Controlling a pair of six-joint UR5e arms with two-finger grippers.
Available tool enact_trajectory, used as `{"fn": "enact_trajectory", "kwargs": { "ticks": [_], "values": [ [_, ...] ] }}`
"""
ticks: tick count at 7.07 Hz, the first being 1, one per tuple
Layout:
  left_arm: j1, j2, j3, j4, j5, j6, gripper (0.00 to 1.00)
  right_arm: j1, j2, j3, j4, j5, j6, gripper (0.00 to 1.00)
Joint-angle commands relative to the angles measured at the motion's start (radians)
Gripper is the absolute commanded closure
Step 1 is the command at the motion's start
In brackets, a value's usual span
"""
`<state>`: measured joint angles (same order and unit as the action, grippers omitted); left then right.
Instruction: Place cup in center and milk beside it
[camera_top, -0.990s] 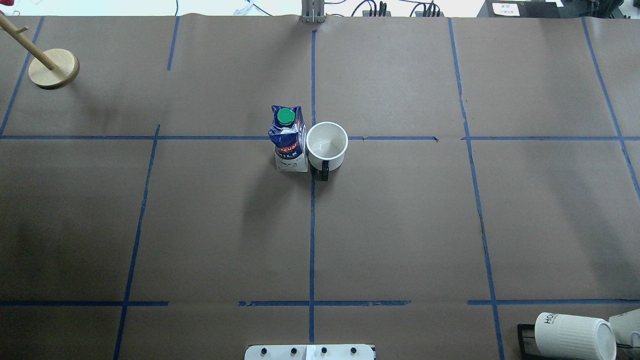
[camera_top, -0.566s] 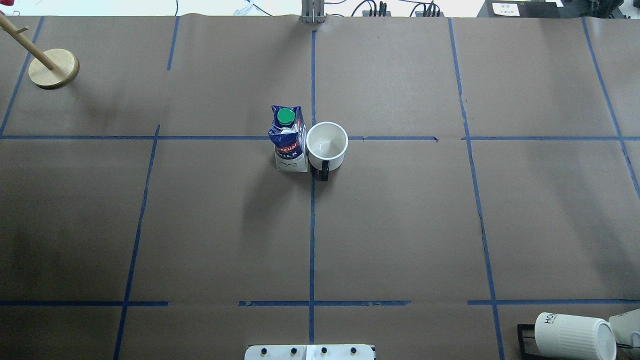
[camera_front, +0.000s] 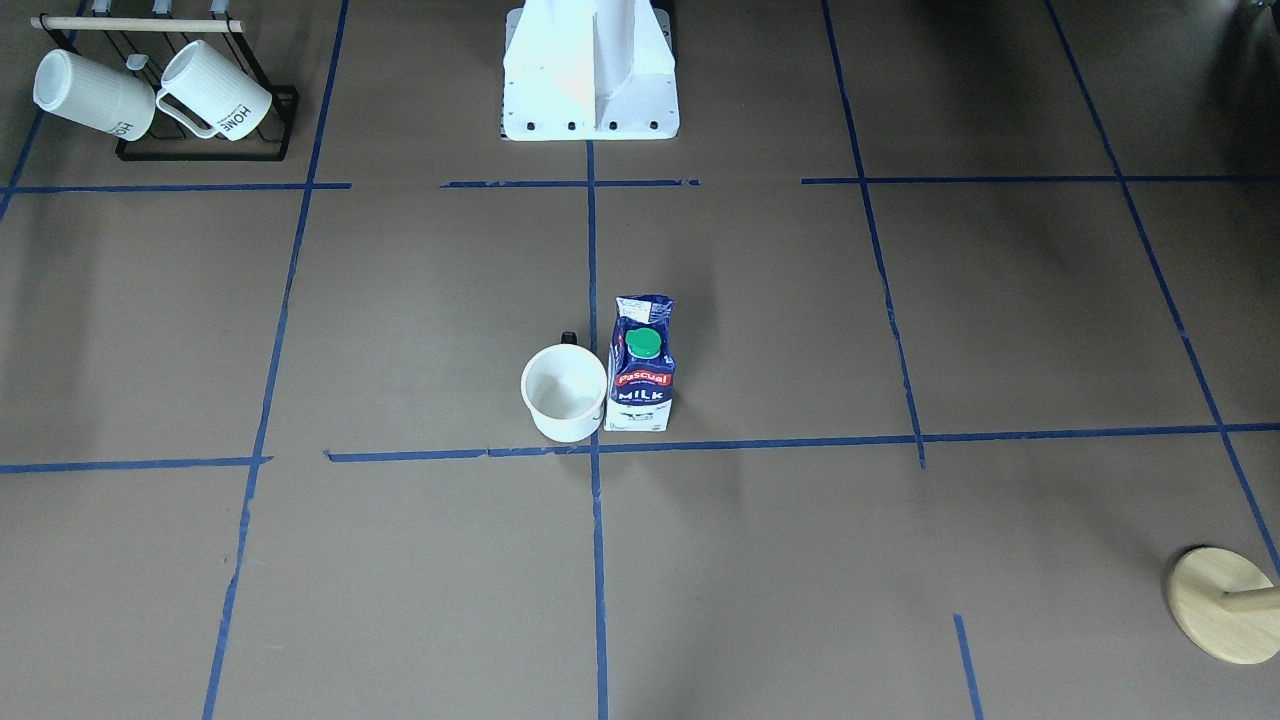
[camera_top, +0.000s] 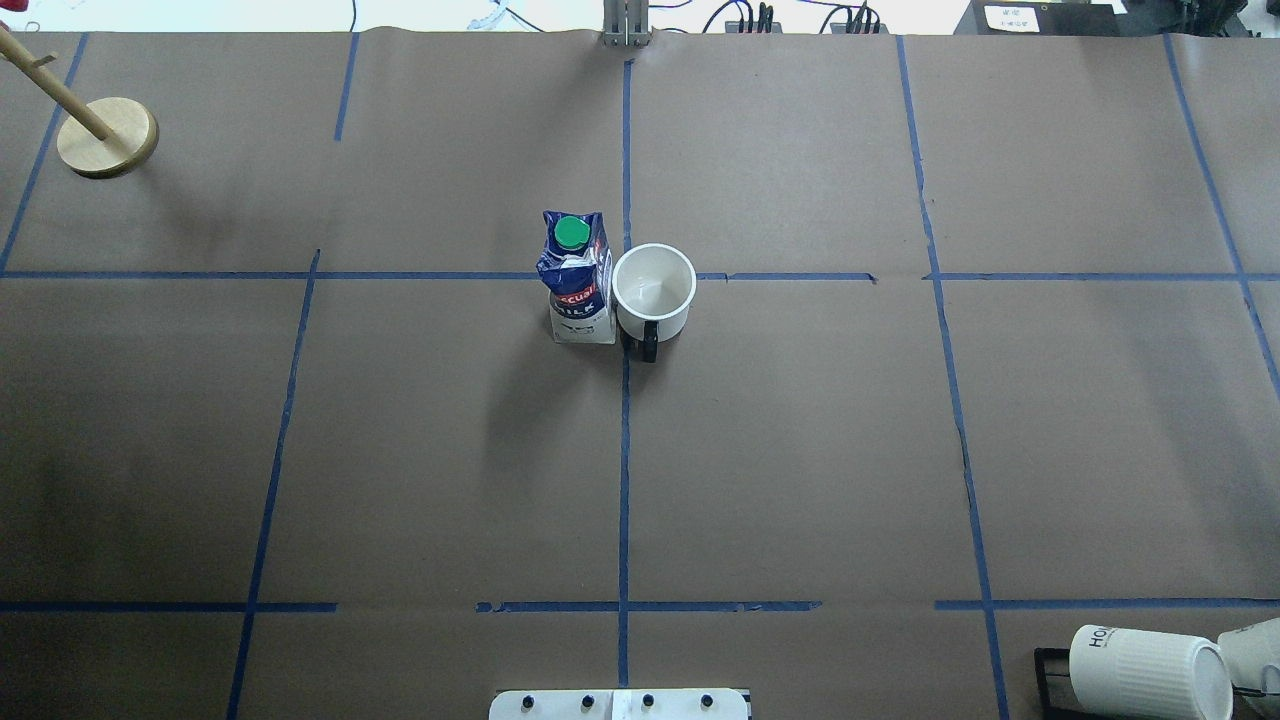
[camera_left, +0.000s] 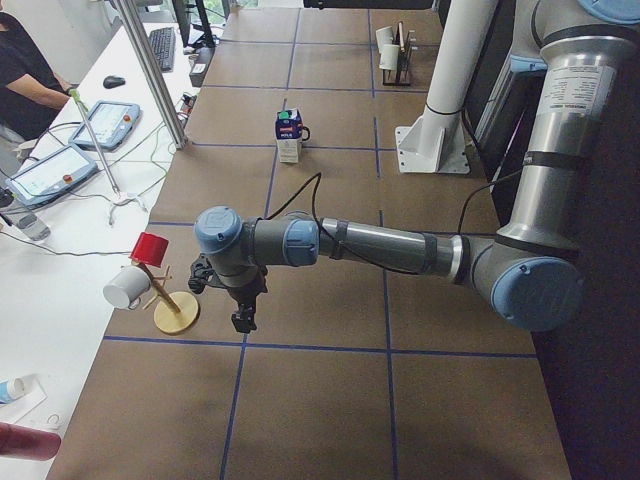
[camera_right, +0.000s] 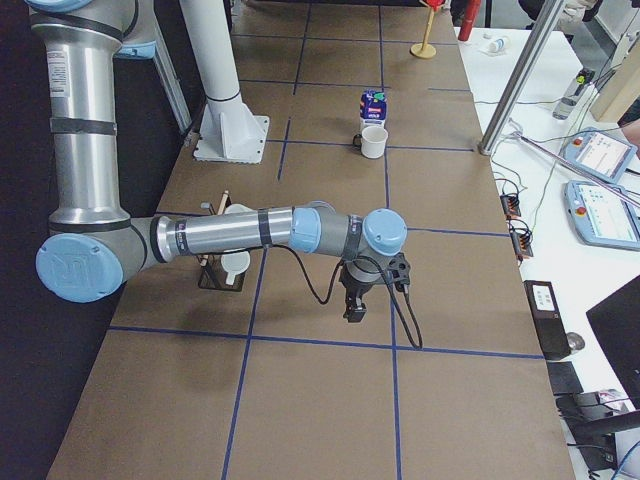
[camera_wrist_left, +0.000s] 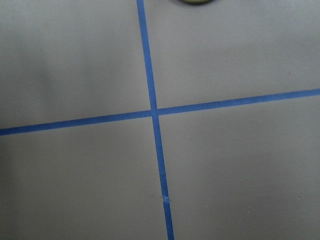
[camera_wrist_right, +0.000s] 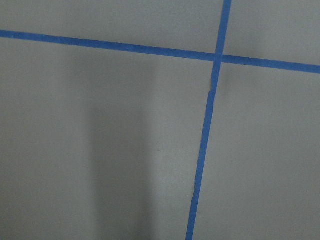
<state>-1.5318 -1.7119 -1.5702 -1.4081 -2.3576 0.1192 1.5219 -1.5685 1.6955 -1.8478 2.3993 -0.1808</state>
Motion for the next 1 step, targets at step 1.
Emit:
{"fn": "enact_trajectory", "kwargs": {
  "ticks": [1],
  "values": [
    [-0.007,-0.030,-0.007,0.000,0.004,0.003,0.00,0.020,0.004,-0.030,0.001,0.024,0.000,0.00]
  ]
}}
